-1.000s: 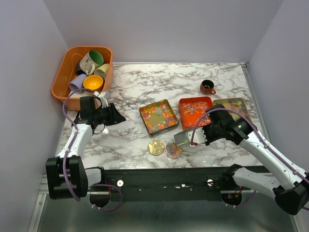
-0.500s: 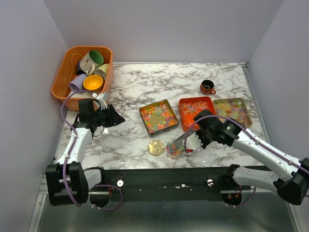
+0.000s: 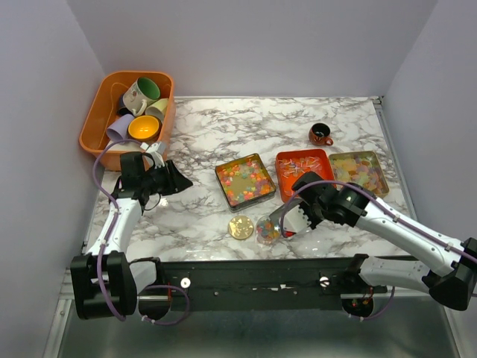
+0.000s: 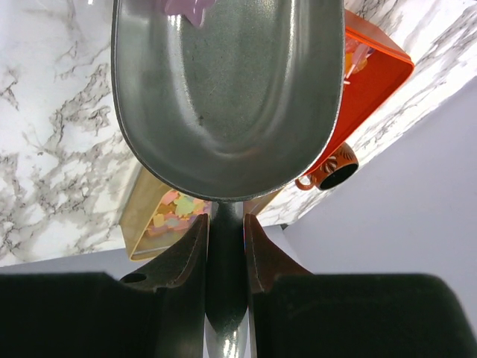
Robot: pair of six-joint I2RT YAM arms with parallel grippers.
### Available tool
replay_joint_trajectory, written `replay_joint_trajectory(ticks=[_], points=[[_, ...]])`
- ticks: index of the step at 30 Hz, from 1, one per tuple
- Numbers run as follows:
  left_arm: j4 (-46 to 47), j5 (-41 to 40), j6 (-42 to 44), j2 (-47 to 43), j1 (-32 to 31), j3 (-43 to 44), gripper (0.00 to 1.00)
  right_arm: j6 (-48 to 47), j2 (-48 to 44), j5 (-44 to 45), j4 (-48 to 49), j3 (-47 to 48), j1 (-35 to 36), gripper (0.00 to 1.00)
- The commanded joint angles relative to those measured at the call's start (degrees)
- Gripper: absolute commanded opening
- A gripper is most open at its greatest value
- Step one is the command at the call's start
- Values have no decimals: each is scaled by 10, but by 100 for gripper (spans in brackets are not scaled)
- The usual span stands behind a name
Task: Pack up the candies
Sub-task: Place the fake candies in the packing bottle.
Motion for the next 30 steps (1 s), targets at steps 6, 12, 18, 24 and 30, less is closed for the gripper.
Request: replay_joint_trajectory(ticks=[6, 12, 18, 24, 30], points=[[26, -4, -8, -17, 5, -8, 47, 0, 2, 45, -25, 24, 11, 1], [31, -4, -11, -21, 5, -11, 47, 1, 6, 48, -28, 33, 14, 0], [36, -4, -13, -19, 5, -11, 47, 5, 8, 51, -31, 38, 19, 1], [40, -2, -14, -13, 5, -10, 47, 13, 12, 50, -31, 48, 21, 0], [41, -4, -22, -16, 5, -8, 47, 144, 58, -4, -1, 123, 9, 1]])
